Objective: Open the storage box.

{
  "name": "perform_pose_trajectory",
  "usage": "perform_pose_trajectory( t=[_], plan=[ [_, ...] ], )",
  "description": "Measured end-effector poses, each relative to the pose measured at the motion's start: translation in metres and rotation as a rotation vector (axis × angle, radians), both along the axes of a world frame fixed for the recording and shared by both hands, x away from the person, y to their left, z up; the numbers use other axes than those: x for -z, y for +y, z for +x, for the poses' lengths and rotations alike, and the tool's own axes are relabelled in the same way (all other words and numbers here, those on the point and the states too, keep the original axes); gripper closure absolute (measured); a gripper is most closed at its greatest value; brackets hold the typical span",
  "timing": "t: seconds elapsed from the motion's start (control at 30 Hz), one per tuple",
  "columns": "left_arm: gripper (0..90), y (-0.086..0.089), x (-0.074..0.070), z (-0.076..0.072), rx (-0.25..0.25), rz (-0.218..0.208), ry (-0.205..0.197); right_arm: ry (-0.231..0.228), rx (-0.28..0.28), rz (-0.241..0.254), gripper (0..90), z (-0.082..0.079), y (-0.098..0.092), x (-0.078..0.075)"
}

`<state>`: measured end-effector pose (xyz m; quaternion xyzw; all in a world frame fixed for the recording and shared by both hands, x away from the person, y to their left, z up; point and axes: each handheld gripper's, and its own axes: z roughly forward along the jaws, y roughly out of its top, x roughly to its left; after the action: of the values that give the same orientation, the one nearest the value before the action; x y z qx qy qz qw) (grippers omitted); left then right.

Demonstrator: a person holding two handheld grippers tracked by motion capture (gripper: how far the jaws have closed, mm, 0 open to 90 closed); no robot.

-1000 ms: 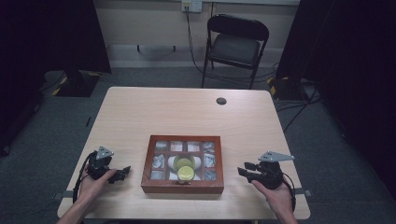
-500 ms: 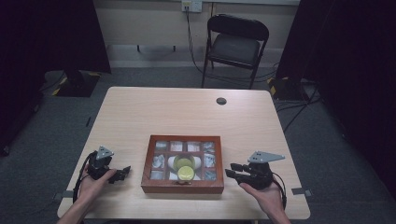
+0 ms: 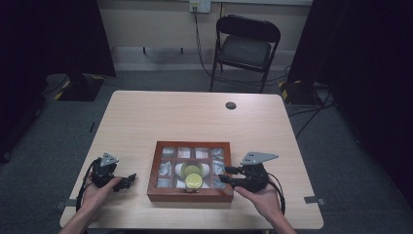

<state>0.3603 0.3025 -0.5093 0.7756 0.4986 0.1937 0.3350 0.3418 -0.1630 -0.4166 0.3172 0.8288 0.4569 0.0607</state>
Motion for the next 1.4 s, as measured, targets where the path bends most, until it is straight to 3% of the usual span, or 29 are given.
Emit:
perform_pose_trajectory(
  t=[0.57,0.83,1.4],
  plan=[
    [0.0,0.0,0.0,0.0,0.0,0.0,0.0,-0.008,-0.148,0.023,69.0,0.005,0.055,-0.003],
    [0.0,0.0,0.0,0.0,0.0,0.0,0.0,0.02,-0.227,-0.02,73.1,0.004,0.084,0.005],
    [0.0,0.0,0.0,0.0,0.001,0.0,0.001,0.063,-0.252,-0.013,76.2,-0.002,0.088,0.022]
  ],
)
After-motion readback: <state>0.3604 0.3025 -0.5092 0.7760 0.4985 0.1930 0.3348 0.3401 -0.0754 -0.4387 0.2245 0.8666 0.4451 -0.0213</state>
